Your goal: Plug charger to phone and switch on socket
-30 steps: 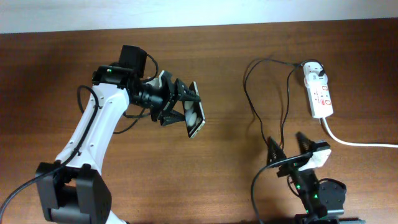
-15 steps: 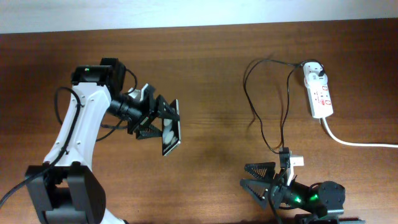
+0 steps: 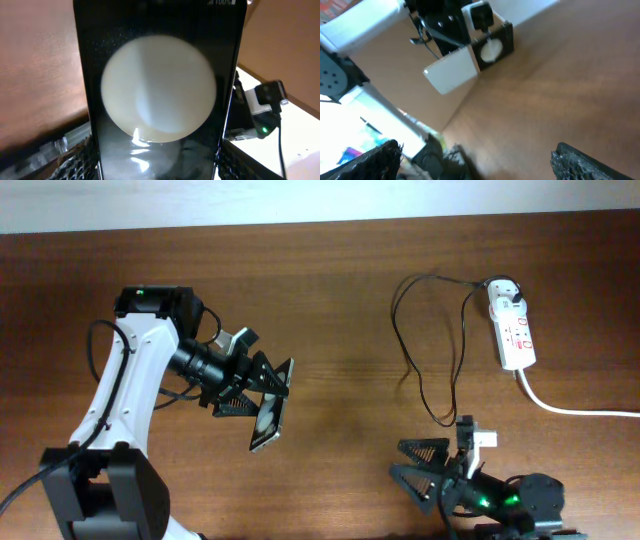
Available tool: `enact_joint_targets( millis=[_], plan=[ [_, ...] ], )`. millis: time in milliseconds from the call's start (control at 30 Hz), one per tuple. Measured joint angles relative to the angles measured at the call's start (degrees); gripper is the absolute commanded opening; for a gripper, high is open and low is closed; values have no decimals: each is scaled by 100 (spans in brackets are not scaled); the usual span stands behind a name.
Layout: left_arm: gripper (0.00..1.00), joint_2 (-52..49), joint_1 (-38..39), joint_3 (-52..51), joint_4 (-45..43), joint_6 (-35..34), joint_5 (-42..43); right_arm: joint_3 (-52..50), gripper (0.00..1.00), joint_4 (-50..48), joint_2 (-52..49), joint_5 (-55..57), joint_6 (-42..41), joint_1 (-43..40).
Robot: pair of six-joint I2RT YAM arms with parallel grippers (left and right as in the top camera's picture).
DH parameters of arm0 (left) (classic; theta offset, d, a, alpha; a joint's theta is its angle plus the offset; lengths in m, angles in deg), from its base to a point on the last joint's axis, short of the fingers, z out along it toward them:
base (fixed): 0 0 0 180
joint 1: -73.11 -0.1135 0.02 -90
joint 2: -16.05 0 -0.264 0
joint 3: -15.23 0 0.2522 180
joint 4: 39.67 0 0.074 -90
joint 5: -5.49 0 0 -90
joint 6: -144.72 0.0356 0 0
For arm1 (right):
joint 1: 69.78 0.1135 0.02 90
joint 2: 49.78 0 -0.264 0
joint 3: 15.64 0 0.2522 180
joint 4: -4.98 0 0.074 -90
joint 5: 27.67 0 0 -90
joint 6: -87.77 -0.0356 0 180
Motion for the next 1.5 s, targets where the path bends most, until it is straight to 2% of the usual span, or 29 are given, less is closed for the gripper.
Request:
enact_joint_targets(
  millis=[67, 133, 200, 267, 367, 433, 567, 633, 667, 733, 833, 900, 1033, 1267, 1500],
  plan=[
    [30, 20, 0, 0, -474, -181, 127, 269, 99, 2, -376, 350, 299, 0],
    [29, 26, 4, -9, -1180, -748, 192, 656, 99, 103, -1128, 669, 809, 0],
    [29, 31, 7, -13, -1714, -1416, 227, 1189, 99, 466, -2009, 942, 1447, 0],
    [29, 37, 20, -15, -2122, -2041, 245, 1908, 99, 1222, -2879, 1307, 2037, 177],
    [28, 42, 243, -15, -2618, -2739, 227, 3136, 99, 2212, -4068, 2323, 2647, 1172],
    [25, 42, 461, -15, -3005, -3202, 151, 3670, 99, 2247, -4603, 3073, 2804, 2149],
    [24, 42, 706, -15, -3751, -4194, -181, 3836, 99, 1709, -5333, 5556, 2129, 4205],
    [24, 42, 782, -15, -4030, -4509, -297, 3834, 99, 940, -5702, 6800, 1729, 5040],
    [24, 42, 824, -15, -4109, -4586, -310, 3842, 100, 632, -5834, 7149, 1639, 5261],
    [24, 42, 973, -15, -4159, -4743, -365, 3851, 95, 133, -6277, 8076, 1320, 5683],
    [25, 42, 1106, -15, -4162, -4782, -389, 3851, 77, -612, -6911, 8974, 850, 5705],
    [25, 42, 1150, -15, -4153, -4782, -400, 3851, 70, -715, -7069, 9322, 726, 5705],
    [25, 42, 1180, -15, -4098, -4778, -407, 3851, 50, -831, -7079, 9608, 695, 5602],
    [25, 42, 1276, -15, -4006, -4778, -413, 3851, 35, -911, -7079, 8719, 662, 5257],
    [27, 42, 1263, -15, -4004, -4778, -387, 3849, 17, -881, -7084, 8596, 566, 5239]
  ],
)
